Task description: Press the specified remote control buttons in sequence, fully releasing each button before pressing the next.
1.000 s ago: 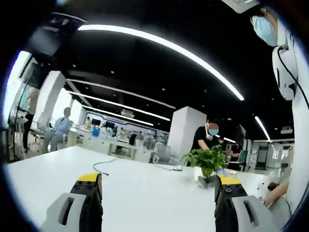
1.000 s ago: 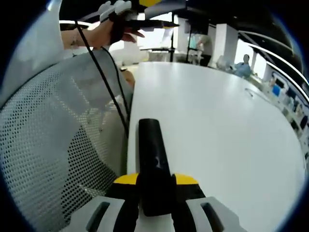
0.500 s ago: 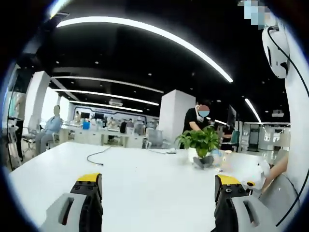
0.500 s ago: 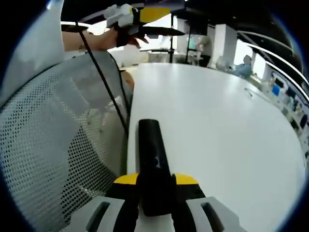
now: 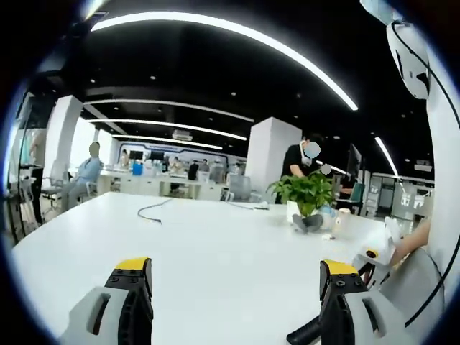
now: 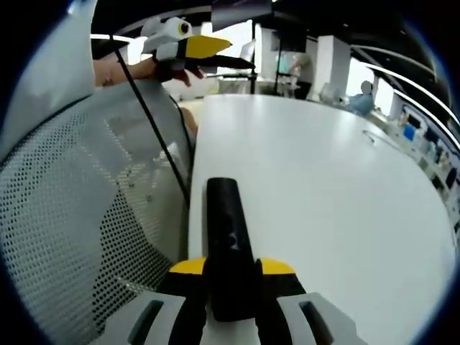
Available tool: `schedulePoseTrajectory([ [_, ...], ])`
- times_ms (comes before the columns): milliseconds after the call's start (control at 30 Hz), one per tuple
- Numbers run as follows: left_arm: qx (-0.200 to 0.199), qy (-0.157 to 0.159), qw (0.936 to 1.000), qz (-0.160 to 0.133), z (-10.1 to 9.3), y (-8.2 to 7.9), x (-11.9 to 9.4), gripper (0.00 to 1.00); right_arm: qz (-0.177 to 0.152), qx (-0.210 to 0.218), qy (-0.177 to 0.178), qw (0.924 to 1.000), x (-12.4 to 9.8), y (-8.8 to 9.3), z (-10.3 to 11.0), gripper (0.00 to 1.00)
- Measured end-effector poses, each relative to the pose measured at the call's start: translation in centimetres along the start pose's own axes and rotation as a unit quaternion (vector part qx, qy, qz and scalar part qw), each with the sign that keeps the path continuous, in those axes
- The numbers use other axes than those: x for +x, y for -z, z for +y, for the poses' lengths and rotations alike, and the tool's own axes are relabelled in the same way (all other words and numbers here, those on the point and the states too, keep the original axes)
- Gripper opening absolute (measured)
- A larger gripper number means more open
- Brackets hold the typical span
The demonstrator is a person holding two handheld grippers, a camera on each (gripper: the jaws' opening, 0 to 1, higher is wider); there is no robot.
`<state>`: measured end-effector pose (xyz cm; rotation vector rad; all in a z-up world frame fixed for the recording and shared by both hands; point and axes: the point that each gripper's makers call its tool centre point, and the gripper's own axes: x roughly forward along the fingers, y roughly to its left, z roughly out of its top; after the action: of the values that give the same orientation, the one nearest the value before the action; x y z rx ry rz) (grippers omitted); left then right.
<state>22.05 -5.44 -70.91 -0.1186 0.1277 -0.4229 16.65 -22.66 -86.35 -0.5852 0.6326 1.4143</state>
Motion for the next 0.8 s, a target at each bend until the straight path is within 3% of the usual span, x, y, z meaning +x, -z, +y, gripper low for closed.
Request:
schedulePoseTrajectory([
  [333,0.028,0.01,0.9994,0.019,0.0,0.9,0.0,1.0,0.043,-0.014,-0.003,0.999,0.1,0.0,-0.1,0.21],
  [467,0.03,0.003,0.9995,0.012,0.4,0.7,-0.3,0.95,0.049,-0.016,-0.005,0.9987,0.1,0.0,-0.2,0.21],
  [567,0.026,-0.01,0.9996,-0.006,1.0,0.1,-0.3,1.0,0.058,-0.019,-0.008,0.9981,0.1,0.0,-0.3,0.21],
  [800,0.041,-0.006,0.9991,0.005,0.7,0.5,-0.3,0.99,0.073,-0.016,-0.003,0.9972,0.0,0.3,-1.5,0.21],
])
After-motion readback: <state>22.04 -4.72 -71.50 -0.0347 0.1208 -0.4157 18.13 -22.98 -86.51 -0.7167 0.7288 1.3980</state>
